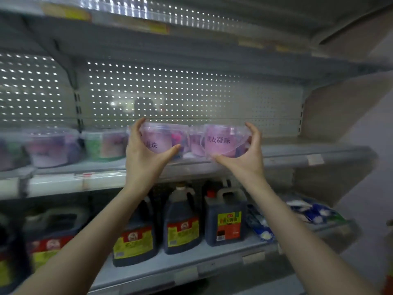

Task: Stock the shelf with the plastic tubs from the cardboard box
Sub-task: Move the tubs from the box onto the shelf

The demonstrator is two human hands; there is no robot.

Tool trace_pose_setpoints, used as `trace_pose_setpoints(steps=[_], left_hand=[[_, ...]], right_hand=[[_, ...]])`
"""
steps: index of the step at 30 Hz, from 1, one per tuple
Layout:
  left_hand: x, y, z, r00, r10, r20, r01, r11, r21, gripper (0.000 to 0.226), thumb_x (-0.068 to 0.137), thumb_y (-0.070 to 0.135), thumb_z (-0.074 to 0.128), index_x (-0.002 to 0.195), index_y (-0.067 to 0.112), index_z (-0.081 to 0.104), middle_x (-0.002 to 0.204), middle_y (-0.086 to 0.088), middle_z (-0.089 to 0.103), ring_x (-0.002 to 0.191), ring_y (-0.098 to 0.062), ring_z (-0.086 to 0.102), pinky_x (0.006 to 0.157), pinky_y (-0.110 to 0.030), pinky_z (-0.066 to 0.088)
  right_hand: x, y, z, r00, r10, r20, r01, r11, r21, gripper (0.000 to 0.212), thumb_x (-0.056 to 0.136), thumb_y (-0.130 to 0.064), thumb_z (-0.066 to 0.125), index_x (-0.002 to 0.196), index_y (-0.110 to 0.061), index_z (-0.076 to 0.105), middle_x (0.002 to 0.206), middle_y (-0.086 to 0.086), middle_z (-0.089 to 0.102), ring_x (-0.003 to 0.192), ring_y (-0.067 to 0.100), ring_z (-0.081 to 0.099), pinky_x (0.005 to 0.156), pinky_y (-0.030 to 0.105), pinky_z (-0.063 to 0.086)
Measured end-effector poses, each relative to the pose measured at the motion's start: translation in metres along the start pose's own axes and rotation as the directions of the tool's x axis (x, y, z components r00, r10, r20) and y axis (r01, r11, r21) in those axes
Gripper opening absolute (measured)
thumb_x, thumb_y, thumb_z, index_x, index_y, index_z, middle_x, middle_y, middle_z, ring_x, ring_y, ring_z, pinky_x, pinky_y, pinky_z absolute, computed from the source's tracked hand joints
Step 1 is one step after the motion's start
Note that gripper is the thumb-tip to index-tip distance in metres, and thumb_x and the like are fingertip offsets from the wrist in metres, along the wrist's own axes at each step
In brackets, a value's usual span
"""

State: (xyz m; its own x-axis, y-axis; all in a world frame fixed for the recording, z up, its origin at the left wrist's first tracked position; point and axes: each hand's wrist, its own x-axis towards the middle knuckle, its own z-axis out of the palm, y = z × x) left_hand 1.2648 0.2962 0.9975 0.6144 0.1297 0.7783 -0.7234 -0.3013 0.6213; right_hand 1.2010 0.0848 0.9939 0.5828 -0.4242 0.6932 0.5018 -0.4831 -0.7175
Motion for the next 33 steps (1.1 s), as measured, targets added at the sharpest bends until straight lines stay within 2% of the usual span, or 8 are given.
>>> trace_pose_setpoints(steps=[4,7,11,14,16,22,28,33], left_hand=[[0.015,-0.03,-0.054,0.996,-0.033,-0.08,0.041,0.993,0.109,0.096,0.057,0.051,0.082,0.136,0.033,0.03,0.136,0.001,0.047,0.123,-0.017,0.046,0.103,-0.043,0.042],[0.024,-0.05,-0.086,0.993,-0.052,-0.104,0.07,0.98,0.187,0.096,0.058,0.051,0.082,0.136,0.031,0.03,0.138,0.001,0.046,0.124,-0.019,0.044,0.103,-0.044,0.041],[0.035,-0.07,-0.108,0.994,-0.072,-0.077,0.087,0.973,0.215,0.095,0.06,0.048,0.083,0.136,0.028,0.03,0.138,0.001,0.045,0.124,-0.017,0.045,0.102,-0.04,0.042],[0.044,-0.082,-0.108,0.996,-0.08,-0.041,0.088,0.963,0.253,0.096,0.062,0.044,0.083,0.139,0.022,0.029,0.14,-0.001,0.044,0.126,-0.019,0.044,0.103,-0.037,0.04],[0.052,-0.088,-0.105,0.994,-0.105,-0.023,0.108,0.953,0.283,0.098,0.064,0.043,0.082,0.141,0.019,0.027,0.14,-0.006,0.046,0.125,-0.025,0.046,0.102,-0.04,0.041],[0.072,-0.103,-0.093,0.973,-0.226,0.042,0.199,0.919,0.339,0.096,0.065,0.041,0.082,0.139,0.017,0.026,0.124,-0.015,0.058,0.111,-0.03,0.056,0.087,-0.035,0.042],[0.071,-0.108,-0.092,0.963,-0.258,0.082,0.2,0.883,0.423,0.107,0.064,0.047,0.08,0.144,0.018,0.015,0.138,-0.011,0.048,0.126,-0.028,0.046,0.097,-0.045,0.043],[0.058,-0.102,-0.093,0.988,-0.138,0.07,0.083,0.856,0.51,0.106,0.07,0.045,0.077,0.147,0.008,0.014,0.148,-0.019,0.029,0.138,-0.034,0.026,0.11,-0.046,0.027]], right_hand=[[0.001,-0.012,0.063,0.996,-0.019,0.089,0.016,0.999,0.038,0.1,0.053,-0.026,0.09,0.132,-0.04,0.029,0.125,-0.01,0.039,0.118,0.012,0.04,0.097,0.026,0.038],[0.0,-0.019,0.107,0.988,-0.04,0.147,0.031,0.997,0.068,0.099,0.055,-0.023,0.089,0.133,-0.035,0.029,0.132,-0.008,0.039,0.12,0.011,0.038,0.1,0.025,0.036],[-0.001,-0.021,0.149,0.984,-0.043,0.173,0.036,0.998,0.047,0.099,0.056,-0.026,0.088,0.134,-0.033,0.028,0.138,-0.008,0.036,0.116,0.003,0.033,0.092,0.021,0.03],[0.004,-0.017,0.165,0.984,-0.014,0.18,0.016,1.0,-0.01,0.101,0.058,-0.028,0.087,0.136,-0.036,0.023,0.141,-0.007,0.035,0.112,0.005,0.036,0.088,0.024,0.032],[0.009,-0.012,0.172,0.983,0.007,0.183,0.005,0.998,-0.066,0.103,0.06,-0.027,0.085,0.138,-0.037,0.02,0.143,-0.007,0.034,0.115,0.008,0.039,0.089,0.024,0.033],[0.031,0.007,0.183,0.981,0.086,0.175,-0.056,0.984,-0.172,0.113,0.058,-0.027,0.087,0.143,-0.031,0.012,0.145,0.001,0.034,0.126,0.019,0.04,0.095,0.026,0.033],[0.033,0.014,0.185,0.976,0.091,0.199,-0.033,0.96,-0.278,0.124,0.061,-0.03,0.085,0.149,-0.019,-0.001,0.154,0.004,0.022,0.14,0.021,0.024,0.11,0.031,0.025],[0.026,0.012,0.175,0.982,0.069,0.173,-0.005,0.94,-0.342,0.113,0.066,-0.03,0.081,0.15,-0.02,0.006,0.155,0.004,0.02,0.142,0.02,0.018,0.115,0.034,0.021]])
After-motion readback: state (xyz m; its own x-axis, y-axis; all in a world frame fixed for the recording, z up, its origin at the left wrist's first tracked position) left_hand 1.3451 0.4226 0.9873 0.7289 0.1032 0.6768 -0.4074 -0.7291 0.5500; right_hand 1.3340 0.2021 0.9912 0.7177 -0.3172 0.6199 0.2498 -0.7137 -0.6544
